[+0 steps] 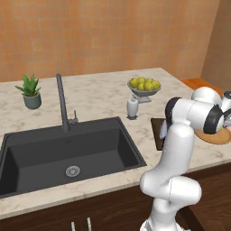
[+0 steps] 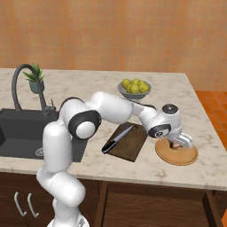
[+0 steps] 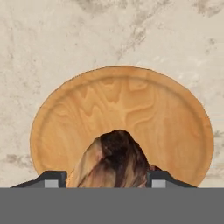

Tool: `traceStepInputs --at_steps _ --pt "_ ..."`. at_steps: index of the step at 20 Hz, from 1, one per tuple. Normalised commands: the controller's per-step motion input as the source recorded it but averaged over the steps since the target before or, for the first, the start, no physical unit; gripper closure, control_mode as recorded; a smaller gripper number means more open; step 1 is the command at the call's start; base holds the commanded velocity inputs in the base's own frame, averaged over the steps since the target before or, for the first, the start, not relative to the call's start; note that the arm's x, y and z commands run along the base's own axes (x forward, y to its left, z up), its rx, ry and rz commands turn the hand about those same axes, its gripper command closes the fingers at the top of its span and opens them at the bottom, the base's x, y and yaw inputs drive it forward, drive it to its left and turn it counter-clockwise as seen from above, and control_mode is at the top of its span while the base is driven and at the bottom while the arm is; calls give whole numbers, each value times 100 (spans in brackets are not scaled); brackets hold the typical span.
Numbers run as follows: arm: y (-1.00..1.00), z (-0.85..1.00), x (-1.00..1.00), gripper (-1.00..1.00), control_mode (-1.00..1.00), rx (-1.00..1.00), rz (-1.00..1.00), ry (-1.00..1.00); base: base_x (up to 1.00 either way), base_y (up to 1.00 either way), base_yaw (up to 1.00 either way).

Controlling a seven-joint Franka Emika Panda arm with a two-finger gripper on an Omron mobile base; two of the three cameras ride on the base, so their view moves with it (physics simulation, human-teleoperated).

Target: Pick up the knife from the drawer and place it on the cutting board. Then place the meat from the plate to the cutting board.

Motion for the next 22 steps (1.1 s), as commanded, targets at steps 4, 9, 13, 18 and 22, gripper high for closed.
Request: traceStepInputs --at_steps 4,9,13,18,22 --pt "100 44 -31 100 -100 3 4 0 0 0 0" --pt "100 48 -2 100 -100 0 1 2 0 0 0" --pt "100 16 3 100 -100 0 2 20 0 0 0" --pt "63 -23 0 100 -100 6 4 18 0 0 0" --pt "62 -33 23 100 -100 0 0 1 0 0 0"
